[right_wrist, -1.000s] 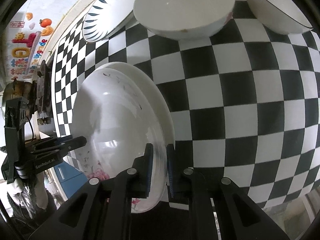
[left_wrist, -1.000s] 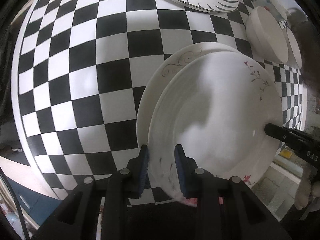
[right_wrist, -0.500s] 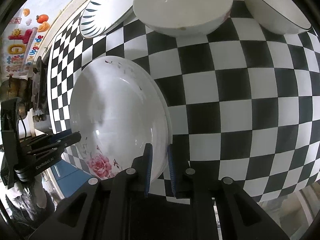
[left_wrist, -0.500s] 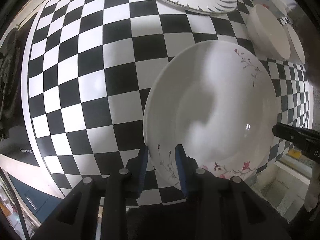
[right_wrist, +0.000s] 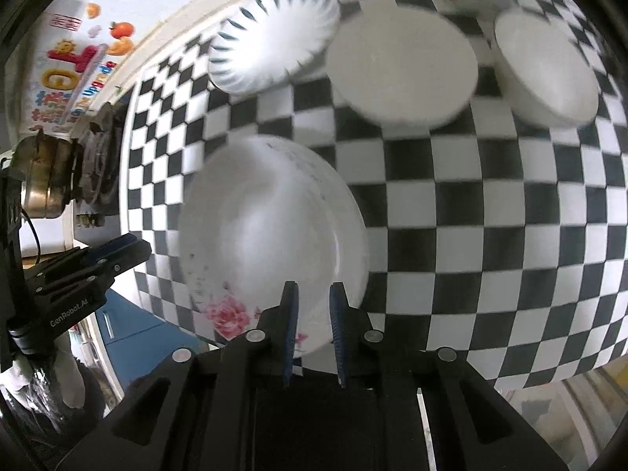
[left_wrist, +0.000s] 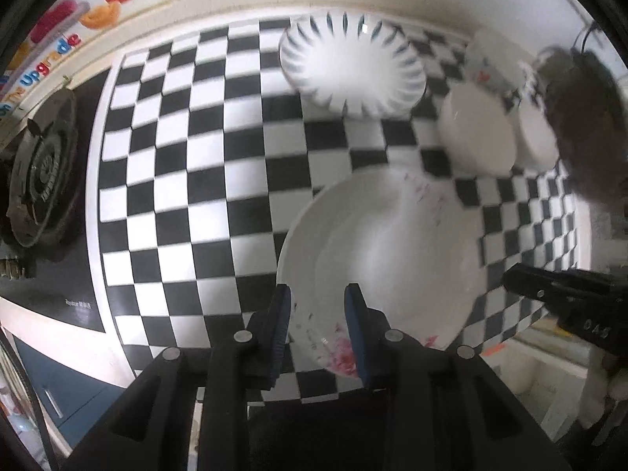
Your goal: Organize plates and bowls
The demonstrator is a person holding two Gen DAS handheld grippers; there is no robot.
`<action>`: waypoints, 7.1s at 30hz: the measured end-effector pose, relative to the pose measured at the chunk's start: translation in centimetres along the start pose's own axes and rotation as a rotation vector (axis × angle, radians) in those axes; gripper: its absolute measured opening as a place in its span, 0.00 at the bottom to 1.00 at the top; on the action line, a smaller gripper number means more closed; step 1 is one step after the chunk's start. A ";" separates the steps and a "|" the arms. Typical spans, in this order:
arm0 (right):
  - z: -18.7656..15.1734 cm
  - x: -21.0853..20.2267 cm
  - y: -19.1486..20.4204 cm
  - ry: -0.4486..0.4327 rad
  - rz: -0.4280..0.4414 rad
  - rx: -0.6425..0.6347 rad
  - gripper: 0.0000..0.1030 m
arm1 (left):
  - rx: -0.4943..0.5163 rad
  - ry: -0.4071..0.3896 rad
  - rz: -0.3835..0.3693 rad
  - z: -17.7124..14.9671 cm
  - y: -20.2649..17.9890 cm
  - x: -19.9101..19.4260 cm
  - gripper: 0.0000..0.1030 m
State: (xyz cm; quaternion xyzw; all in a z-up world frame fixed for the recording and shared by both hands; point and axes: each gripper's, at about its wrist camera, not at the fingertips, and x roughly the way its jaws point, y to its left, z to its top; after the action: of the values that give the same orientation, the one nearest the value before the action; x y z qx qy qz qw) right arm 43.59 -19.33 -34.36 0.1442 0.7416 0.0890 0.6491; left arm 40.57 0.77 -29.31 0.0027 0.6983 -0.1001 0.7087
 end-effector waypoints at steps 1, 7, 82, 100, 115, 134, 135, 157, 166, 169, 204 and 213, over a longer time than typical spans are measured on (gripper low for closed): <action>0.5 -0.8 0.5 -0.013 0.002 -0.010 0.20 | -0.014 -0.019 -0.007 0.5 0.1 -0.7 0.25; 5.7 -4.7 2.4 -0.099 -0.003 -0.045 0.44 | -0.082 -0.071 -0.062 6.1 1.5 -2.0 0.27; 14.4 -4.7 2.6 -0.126 0.063 -0.049 0.11 | -0.054 -0.134 -0.152 10.2 4.4 -0.6 0.16; 1.8 -1.8 1.3 -0.084 0.094 -0.013 0.11 | -0.049 -0.040 -0.170 0.7 2.9 1.0 0.16; 0.0 3.8 -2.1 -0.010 0.058 0.018 0.11 | -0.059 0.052 -0.142 -0.6 1.9 6.4 0.16; 1.1 5.7 -2.3 0.010 -0.003 0.002 0.11 | -0.048 0.099 -0.107 -0.5 1.0 8.5 0.16; 1.1 5.7 -2.3 0.009 0.000 0.007 0.11 | -0.052 0.102 -0.109 -0.5 0.9 8.6 0.16; 1.0 5.9 -2.5 0.080 0.010 0.075 0.16 | -0.116 0.152 -0.126 -0.7 1.6 9.3 0.17; 1.2 5.6 -2.2 0.103 -0.015 0.077 0.17 | -0.123 0.159 -0.106 -0.7 1.4 9.1 0.17; 1.3 5.2 -2.0 0.097 -0.018 0.071 0.22 | -0.131 0.160 -0.100 -0.8 1.4 8.9 0.17; -8.6 -10.6 9.1 -0.193 -0.213 -0.050 0.30 | -0.046 -0.055 -0.030 -5.8 -4.0 -9.2 0.17; -9.4 -11.9 10.1 -0.218 -0.214 -0.037 0.30 | -0.019 -0.089 -0.043 -6.1 -3.5 -10.7 0.17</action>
State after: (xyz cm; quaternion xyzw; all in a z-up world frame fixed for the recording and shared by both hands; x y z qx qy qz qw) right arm 36.66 -13.20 -18.62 0.0613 0.6759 0.0171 0.7342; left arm 34.02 -0.34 -18.37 -0.0237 0.6669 -0.1086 0.7368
